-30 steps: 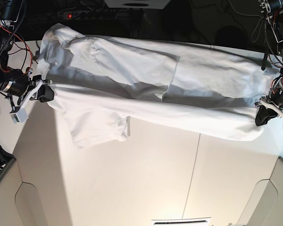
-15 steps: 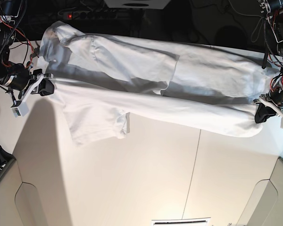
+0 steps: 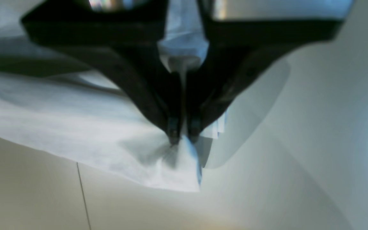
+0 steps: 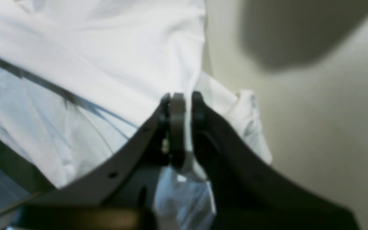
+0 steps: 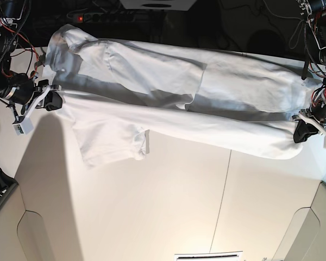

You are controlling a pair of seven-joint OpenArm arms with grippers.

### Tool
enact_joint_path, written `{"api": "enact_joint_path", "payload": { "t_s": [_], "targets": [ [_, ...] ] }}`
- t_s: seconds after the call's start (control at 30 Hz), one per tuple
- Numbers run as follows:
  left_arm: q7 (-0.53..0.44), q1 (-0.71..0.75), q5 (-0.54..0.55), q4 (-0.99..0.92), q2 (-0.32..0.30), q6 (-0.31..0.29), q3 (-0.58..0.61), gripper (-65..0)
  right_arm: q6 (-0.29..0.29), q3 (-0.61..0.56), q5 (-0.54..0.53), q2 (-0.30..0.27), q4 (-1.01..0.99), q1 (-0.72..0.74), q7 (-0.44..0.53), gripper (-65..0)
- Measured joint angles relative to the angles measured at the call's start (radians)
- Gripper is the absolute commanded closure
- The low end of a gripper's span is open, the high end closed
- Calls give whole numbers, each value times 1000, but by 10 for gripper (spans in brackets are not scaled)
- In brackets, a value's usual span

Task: Layout the t-shirt on the table in an organized manner, then fold the t-shirt properly
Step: 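Lower the folded edge onto the shirt and hold it with both grippers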

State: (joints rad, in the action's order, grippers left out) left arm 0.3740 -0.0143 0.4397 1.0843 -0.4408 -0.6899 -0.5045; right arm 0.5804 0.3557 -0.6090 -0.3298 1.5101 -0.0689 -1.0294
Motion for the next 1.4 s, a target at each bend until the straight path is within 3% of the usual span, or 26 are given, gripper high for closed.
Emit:
{"api": "enact_joint_path", "payload": {
  "t_s": [0.1,0.2,0.3,0.53,1.4],
  "targets": [
    [0,0,0,0,3,0,0,-6,0,0,3,0,0,0,0,0],
    [0,0,1,0,3,0,0,-77,0,0,6,0,0,0,0,-104],
    [0,0,21,0,3,0,0,-96,0,0,17,0,0,0,5,-149],
    [-35,0,82,0,3,0,0,-96,-1,0,19,0,0,0,19,-150],
    [-57,0,82,0,3,0,0,-96,-1,0,60,0,0,0,34,-150]
  ]
}}
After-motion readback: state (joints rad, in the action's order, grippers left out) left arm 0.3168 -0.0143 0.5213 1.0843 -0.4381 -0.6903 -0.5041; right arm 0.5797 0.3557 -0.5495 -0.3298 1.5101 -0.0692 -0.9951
